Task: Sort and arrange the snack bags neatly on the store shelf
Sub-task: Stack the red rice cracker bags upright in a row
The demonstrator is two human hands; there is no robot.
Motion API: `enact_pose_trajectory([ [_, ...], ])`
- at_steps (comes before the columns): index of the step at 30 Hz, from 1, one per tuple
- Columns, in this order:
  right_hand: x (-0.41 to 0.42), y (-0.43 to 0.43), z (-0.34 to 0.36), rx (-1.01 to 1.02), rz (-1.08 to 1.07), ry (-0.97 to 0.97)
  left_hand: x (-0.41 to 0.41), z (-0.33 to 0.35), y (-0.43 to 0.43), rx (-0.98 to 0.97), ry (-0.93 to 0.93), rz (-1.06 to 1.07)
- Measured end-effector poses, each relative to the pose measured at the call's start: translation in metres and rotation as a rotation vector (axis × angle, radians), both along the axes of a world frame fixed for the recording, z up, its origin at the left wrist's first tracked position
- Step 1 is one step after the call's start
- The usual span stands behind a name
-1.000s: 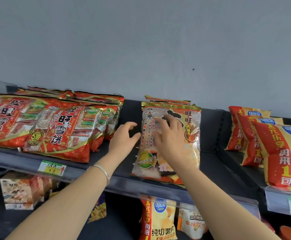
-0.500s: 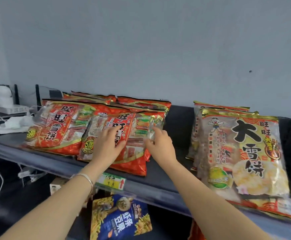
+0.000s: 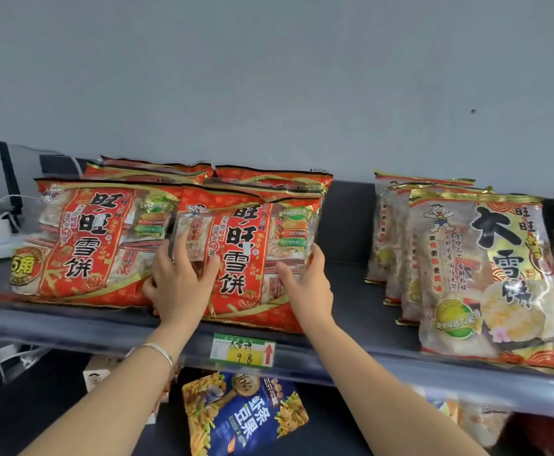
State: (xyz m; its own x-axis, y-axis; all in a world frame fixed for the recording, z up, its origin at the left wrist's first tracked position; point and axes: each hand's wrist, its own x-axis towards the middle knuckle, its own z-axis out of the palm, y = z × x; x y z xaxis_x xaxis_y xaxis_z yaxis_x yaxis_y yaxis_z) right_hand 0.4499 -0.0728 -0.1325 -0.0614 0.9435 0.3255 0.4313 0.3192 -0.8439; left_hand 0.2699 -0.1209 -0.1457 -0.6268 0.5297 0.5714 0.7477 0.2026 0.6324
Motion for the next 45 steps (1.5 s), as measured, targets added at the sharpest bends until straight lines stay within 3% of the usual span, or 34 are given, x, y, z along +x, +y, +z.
enact_pose_trajectory([
  [9, 0.009, 0.023, -0.011, -0.115, 0.042, 0.443, -0.005, -0.007, 0.004, 0.044, -0.008, 0.01],
  [12, 0.015, 0.044, 0.002, -0.087, 0.037, 0.433, -0.005, -0.007, 0.005, 0.041, -0.019, 0.029],
  [18, 0.008, 0.077, 0.007, -0.411, 0.231, 0.344, -0.003, -0.006, 0.006, 0.021, -0.029, 0.041],
  [20, 0.004, 0.085, 0.0, -0.448, 0.201, 0.318, -0.003, -0.006, 0.007, 0.011, -0.02, 0.036],
  [30, 0.023, 0.079, 0.003, -0.235, -0.016, 0.2, 0.007, 0.002, 0.008, -0.131, -0.046, 0.006],
  [36, 0.063, 0.076, 0.002, -0.119, -0.141, 0.234, 0.023, 0.003, 0.01, -0.134, -0.038, 0.002],
  [40, 0.077, 0.079, 0.001, -0.198, -0.082, 0.223, 0.031, 0.005, 0.013, -0.152, -0.078, -0.001],
  [45, 0.077, 0.069, 0.017, -0.397, 0.003, 0.408, 0.044, 0.007, 0.017, -0.131, -0.146, -0.05],
])
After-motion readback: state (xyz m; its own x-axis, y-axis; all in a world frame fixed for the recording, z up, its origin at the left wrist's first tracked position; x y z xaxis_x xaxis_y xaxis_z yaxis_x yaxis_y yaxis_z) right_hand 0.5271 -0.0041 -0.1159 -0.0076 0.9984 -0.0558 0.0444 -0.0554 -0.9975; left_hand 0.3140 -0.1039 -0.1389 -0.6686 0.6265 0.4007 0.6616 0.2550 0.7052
